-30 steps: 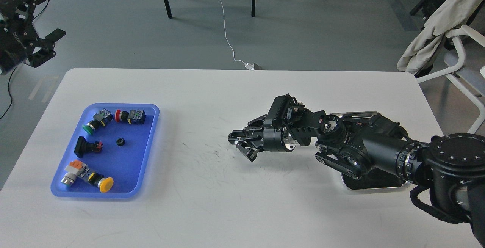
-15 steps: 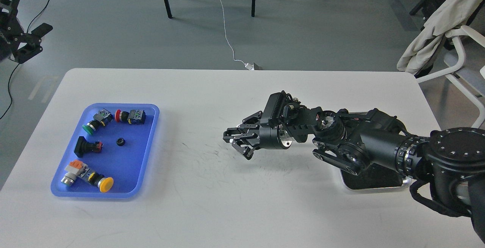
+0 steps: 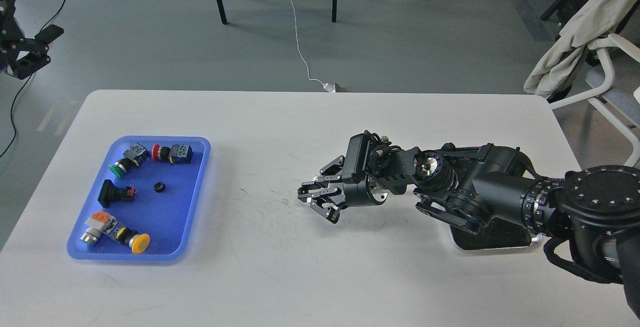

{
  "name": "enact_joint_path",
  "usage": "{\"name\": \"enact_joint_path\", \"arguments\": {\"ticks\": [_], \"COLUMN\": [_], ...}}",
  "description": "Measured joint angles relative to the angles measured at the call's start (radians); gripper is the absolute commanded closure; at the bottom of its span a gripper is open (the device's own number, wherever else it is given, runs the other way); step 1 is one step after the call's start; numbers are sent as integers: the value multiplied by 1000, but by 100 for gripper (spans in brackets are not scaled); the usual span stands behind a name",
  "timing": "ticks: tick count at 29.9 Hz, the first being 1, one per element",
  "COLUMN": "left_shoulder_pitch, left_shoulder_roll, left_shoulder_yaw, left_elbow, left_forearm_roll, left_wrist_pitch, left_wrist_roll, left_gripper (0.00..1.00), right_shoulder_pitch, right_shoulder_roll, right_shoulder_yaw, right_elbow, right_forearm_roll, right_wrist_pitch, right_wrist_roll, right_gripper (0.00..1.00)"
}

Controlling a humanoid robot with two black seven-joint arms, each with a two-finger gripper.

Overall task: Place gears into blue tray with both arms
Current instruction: 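Lower the right gripper and release the black part on the table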

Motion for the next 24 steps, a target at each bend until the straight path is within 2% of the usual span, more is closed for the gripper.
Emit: {"name": "enact_joint_path", "arguments": {"ticks": [13,17,21,24], "left_shoulder_pitch": [0,0,0,0], "left_shoulder_roll": [33,42,49,50], "left_shoulder_yaw": [-12,-12,-12,-12], "left_elbow": [-28,-43,-48,-49], "left_forearm_roll": [0,0,0,0], "left_wrist_pitch": [1,3,4,4], "left_wrist_roll": [1,1,1,1], "left_gripper": [1,1,1,1], "right_shoulder_pitch": [-71,-75,-78,-79], "right_shoulder_roll": [0,0,0,0], "right_shoulder_yaw": [1,1,2,5], "right_elbow": [-6,-7,-8,-9], "right_forearm_roll": [0,0,1,6], "right_wrist_pitch": [-3,-3,-3,-5], "right_wrist_roll": [-1,-1,-1,-1], "right_gripper": [98,94,71,43]}}
